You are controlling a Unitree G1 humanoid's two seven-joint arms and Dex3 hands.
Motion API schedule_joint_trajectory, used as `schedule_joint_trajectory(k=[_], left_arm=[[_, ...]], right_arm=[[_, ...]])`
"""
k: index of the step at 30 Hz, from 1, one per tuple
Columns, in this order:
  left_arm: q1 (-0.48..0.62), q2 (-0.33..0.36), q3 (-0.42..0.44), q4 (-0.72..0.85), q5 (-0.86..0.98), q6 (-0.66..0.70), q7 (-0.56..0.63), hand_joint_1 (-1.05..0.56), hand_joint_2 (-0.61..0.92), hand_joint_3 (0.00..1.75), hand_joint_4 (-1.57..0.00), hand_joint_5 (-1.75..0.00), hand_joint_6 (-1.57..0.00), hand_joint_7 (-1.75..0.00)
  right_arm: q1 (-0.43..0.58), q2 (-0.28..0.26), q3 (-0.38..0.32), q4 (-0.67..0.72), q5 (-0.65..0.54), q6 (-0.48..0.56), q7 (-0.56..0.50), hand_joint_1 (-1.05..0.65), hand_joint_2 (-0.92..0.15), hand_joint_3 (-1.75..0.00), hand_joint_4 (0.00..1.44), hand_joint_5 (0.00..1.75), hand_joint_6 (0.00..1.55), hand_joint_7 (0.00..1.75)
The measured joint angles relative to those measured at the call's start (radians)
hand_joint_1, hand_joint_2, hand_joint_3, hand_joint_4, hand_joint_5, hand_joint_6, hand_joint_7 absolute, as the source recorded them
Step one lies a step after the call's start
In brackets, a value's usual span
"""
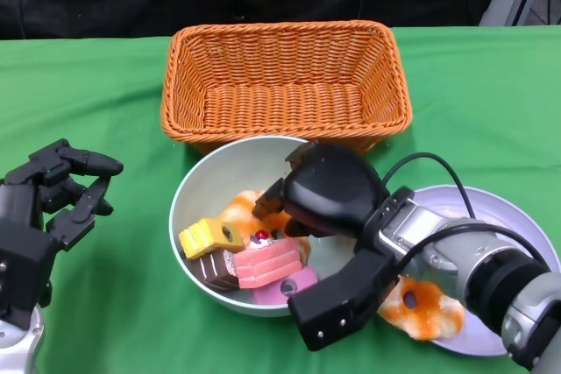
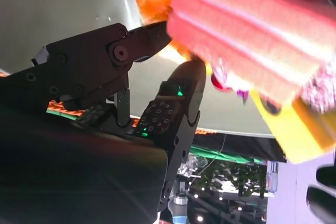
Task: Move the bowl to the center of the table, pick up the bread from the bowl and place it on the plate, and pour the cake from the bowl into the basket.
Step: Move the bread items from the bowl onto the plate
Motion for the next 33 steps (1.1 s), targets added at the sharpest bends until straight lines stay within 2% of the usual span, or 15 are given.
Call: schedule_joint_trajectory(k=[3,8,9,12,14,16,17,18,20,25,33], left_arm=[[0.0,0.0,0.0,0.0,-0.001,0.0,0.0,-0.11,0.92,0.39,-0.8,-1.38,-0.83,-1.01],[0.0,0.0,0.0,0.001,0.0,-0.001,0.0,-0.11,0.92,0.38,-0.81,-1.38,-0.83,-1.0],[0.0,0.0,0.0,0.001,0.0,-0.001,0.0,-0.11,0.92,0.38,-0.81,-1.38,-0.83,-1.0],[0.0,0.0,0.0,0.002,0.0,-0.001,0.0,-0.11,0.92,0.37,-0.82,-1.38,-0.83,-0.99],[-0.001,0.0,0.0,0.003,0.0,-0.001,0.0,-0.12,0.92,0.36,-0.83,-1.38,-0.84,-0.99],[-0.004,0.0,-0.001,0.005,0.002,-0.001,0.002,-0.13,0.92,0.36,-0.82,-1.38,-0.84,-0.98],[-0.005,0.0,-0.002,0.005,0.005,-0.001,0.008,-0.13,0.92,0.36,-0.82,-1.38,-0.84,-0.98],[-0.005,0.0,-0.003,0.005,0.007,-0.001,0.013,-0.12,0.92,0.36,-0.82,-1.38,-0.84,-0.98],[-0.005,0.0,-0.003,0.008,0.01,-0.001,0.019,-0.12,0.92,0.36,-0.83,-1.38,-0.84,-0.97],[-0.005,0.0,-0.005,0.008,0.01,-0.001,0.02,-0.14,0.92,0.36,-0.84,-1.37,-0.83,-0.96],[-0.006,-0.003,-0.007,0.009,0.009,-0.001,0.021,-0.16,0.92,0.34,-0.85,-1.33,-0.87,-0.89]], right_arm=[[0.006,-0.004,-0.038,-0.024,0.049,-0.056,0.049,-0.27,-0.92,-0.02,0.66,1.36,1.19,0.05],[0.01,-0.018,-0.087,-0.041,0.119,-0.14,0.143,-0.26,-0.92,0.0,0.77,0.94,1.1,0.01],[0.01,-0.022,-0.097,-0.042,0.128,-0.152,0.161,-0.25,-0.92,-0.01,0.77,0.92,1.07,0.0],[0.01,-0.033,-0.116,-0.043,0.142,-0.173,0.196,-0.23,-0.92,-0.01,0.7,1.01,1.0,0.0],[0.01,-0.035,-0.117,-0.043,0.142,-0.18,0.197,-0.25,-0.92,0.0,0.69,0.93,0.92,0.0],[0.01,-0.035,-0.117,-0.042,0.141,-0.184,0.197,-0.27,-0.91,0.0,0.72,0.7,0.84,0.0],[0.01,-0.035,-0.117,-0.041,0.14,-0.187,0.197,-0.29,-0.9,0.0,0.77,0.47,0.78,0.0],[0.01,-0.035,-0.117,-0.04,0.138,-0.19,0.195,-0.3,-0.9,0.0,0.8,0.34,0.74,0.0],[0.01,-0.035,-0.116,-0.034,0.131,-0.193,0.194,-0.34,-0.88,0.0,0.77,0.16,0.66,0.0],[0.004,-0.03,-0.114,0.005,0.118,-0.196,0.192,-0.41,-0.84,0.0,0.71,0.05,0.55,0.0],[-0.018,-0.009,-0.108,0.042,0.1,-0.194,0.176,-0.46,-0.83,0.0,0.71,0.02,0.55,0.01]])
